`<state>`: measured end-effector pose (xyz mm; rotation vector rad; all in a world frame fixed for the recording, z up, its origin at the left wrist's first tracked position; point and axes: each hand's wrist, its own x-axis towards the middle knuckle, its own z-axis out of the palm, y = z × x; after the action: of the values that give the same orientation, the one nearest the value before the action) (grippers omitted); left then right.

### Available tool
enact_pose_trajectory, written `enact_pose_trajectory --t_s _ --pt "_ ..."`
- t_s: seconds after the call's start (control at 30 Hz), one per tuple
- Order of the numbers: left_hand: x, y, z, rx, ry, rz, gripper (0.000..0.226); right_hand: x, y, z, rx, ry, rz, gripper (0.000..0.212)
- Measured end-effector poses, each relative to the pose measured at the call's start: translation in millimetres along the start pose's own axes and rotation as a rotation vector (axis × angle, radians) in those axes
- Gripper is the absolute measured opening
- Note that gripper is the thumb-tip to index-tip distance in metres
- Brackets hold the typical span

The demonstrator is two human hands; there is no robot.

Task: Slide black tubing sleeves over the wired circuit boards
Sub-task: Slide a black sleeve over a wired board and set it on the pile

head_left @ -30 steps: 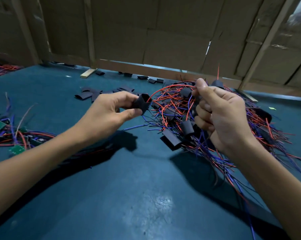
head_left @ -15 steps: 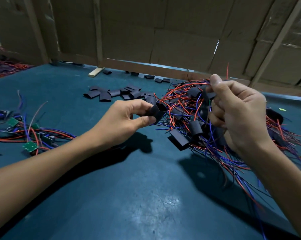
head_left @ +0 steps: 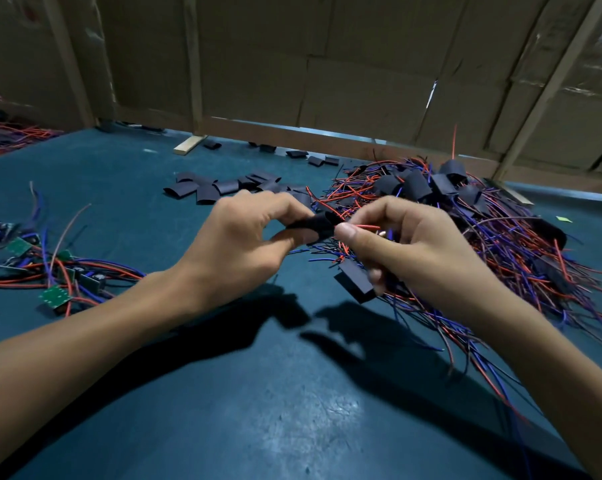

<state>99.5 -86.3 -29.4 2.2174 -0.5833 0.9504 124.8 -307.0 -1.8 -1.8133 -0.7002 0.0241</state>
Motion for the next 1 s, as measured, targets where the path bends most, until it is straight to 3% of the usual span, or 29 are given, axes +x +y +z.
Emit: enact_pose_trajectory --t_s 0.1,0.2,0.3,0.6,0.83,1.0 --pt "3 -4 -5 0.037 0.081 -0.03 0.014 3 -4 -11 0.232 -0.111 0.175 0.044" --pt "4 -9 -7 0.087 0.122 -0.049 0.013 5 -2 -20 0.391 -0.181 0.271 0.027" --pt "3 -12 -6 0.138 0.13 -0.02 0.014 7 -1 -27 0.481 -0.128 0.289 0.007" --pt "-1 -2 3 0.322 -0.036 0.32 0.029 5 3 -12 0.24 0.017 0.16 0.031" --pt "-2 -4 6 0.258 -0.063 0.283 0.027 6 8 -8 0.242 0.198 0.065 0.021" --pt "-4 -3 7 0.198 -0.109 0.264 0.03 1 13 7 0.095 0.295 -0.144 0.018"
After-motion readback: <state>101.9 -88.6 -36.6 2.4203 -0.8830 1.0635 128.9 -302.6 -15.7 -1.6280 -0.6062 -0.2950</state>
